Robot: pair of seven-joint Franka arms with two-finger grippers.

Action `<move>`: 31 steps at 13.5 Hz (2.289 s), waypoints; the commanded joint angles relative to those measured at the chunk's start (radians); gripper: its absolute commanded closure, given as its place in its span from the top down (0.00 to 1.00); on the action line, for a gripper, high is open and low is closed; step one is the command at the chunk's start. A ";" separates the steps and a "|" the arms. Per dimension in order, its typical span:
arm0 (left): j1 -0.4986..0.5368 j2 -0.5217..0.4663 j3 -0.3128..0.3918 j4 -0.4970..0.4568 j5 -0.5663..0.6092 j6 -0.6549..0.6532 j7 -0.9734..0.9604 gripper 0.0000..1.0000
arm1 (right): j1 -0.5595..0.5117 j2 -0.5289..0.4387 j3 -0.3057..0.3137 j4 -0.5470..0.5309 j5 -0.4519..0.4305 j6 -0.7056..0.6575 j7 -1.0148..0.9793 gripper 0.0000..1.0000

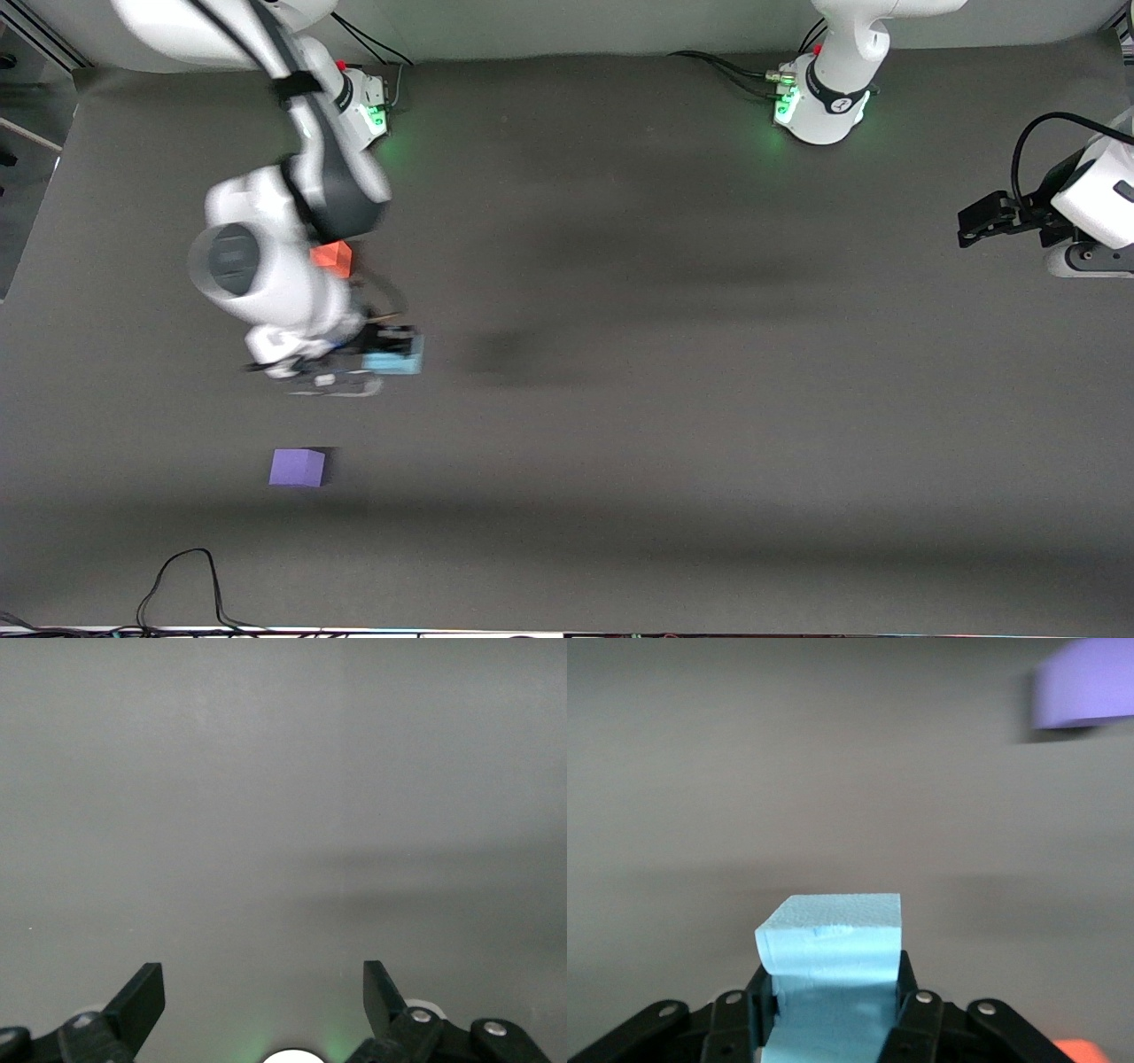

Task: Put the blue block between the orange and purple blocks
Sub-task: 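Carry the blue cube with the right gripper toward the orange cube, then lower the blue cube between the orange and purple cubes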

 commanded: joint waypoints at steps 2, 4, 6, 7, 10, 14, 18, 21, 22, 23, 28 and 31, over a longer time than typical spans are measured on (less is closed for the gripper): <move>-0.008 -0.002 0.004 0.001 -0.030 -0.014 0.016 1.00 | 0.012 -0.013 -0.170 -0.199 0.053 0.141 -0.243 0.46; -0.009 -0.001 0.004 0.001 -0.030 -0.014 0.015 1.00 | 0.007 0.005 -0.192 -0.328 0.064 0.321 -0.331 0.46; -0.009 -0.001 0.005 0.001 -0.029 -0.014 0.015 1.00 | -0.013 0.045 -0.192 -0.367 0.064 0.401 -0.383 0.46; -0.011 -0.001 0.005 0.001 -0.029 -0.011 0.015 1.00 | -0.014 0.067 -0.192 -0.365 0.065 0.418 -0.391 0.46; -0.008 0.002 0.005 0.001 -0.026 -0.014 0.015 1.00 | -0.016 0.107 -0.190 -0.375 0.065 0.470 -0.394 0.46; -0.015 0.002 0.004 0.003 -0.013 -0.001 0.015 1.00 | -0.017 0.125 -0.190 -0.375 0.067 0.483 -0.397 0.53; -0.017 0.002 0.004 0.004 -0.015 0.012 0.016 1.00 | -0.030 0.131 -0.190 -0.373 0.071 0.478 -0.394 1.00; -0.014 0.004 0.004 0.004 -0.015 0.016 0.016 1.00 | -0.024 0.095 -0.190 -0.367 0.147 0.443 -0.399 1.00; -0.015 0.005 0.004 0.003 -0.015 0.021 0.016 1.00 | -0.022 0.063 -0.192 -0.352 0.147 0.382 -0.400 1.00; -0.014 0.005 0.004 0.003 -0.015 0.021 0.016 1.00 | -0.022 0.023 -0.192 -0.318 0.142 0.321 -0.396 1.00; -0.011 0.008 0.005 0.003 -0.015 0.027 0.015 1.00 | -0.022 -0.140 -0.236 -0.055 0.024 -0.063 -0.383 1.00; -0.011 0.008 0.005 0.003 -0.016 0.027 0.015 1.00 | -0.019 -0.229 -0.258 0.046 -0.030 -0.216 -0.382 1.00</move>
